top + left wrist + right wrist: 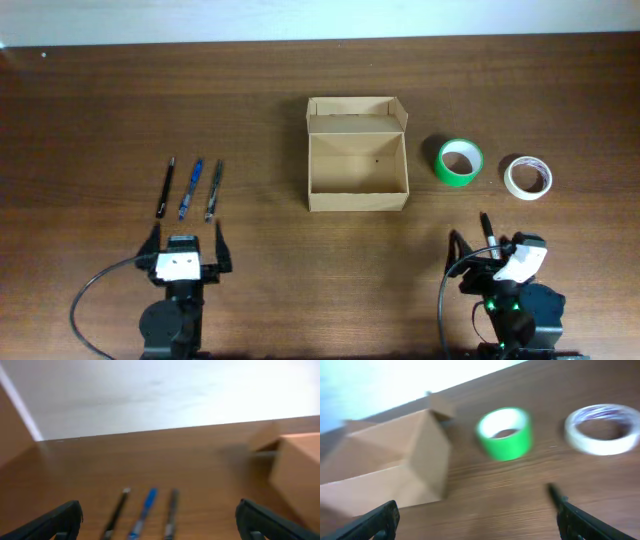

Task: Pack container
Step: 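Move the right gripper toward the green tape roll, then grasp the green tape roll with the right gripper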

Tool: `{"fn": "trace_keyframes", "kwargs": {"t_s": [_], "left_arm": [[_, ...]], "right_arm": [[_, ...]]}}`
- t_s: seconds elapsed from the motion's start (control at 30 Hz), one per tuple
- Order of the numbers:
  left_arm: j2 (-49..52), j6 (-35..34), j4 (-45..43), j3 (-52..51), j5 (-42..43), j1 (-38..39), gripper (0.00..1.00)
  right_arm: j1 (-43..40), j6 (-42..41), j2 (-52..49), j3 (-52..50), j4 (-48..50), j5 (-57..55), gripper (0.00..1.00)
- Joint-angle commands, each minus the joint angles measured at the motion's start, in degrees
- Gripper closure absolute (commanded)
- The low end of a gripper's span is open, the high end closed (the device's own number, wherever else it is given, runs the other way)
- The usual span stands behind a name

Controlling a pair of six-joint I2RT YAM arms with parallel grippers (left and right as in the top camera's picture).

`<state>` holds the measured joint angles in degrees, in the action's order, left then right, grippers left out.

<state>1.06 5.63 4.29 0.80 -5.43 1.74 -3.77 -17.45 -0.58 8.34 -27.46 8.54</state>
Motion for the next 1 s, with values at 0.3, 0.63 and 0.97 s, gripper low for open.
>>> {"fn": "trace_keyframes", "kwargs": {"t_s": [0.3, 0.63, 0.97], "left_arm": [[15.2, -6.3, 23.6, 23.6, 12.4, -0.4, 0.01], [54.0, 2.3, 35.9, 61.6, 10.3, -0.5, 0.01], [85.6, 2.4, 35.3, 75.3, 16.2, -8.9, 0.01]], "right_arm": [[-0.4, -9.7, -8.2, 12.3, 7.0, 13.9, 0.01], [-0.4, 16.2, -57.0, 66.1, -27.1, 5.8, 0.01], [-3.6, 4.7, -89.3, 89.2, -37.1, 5.8, 0.01]]}}
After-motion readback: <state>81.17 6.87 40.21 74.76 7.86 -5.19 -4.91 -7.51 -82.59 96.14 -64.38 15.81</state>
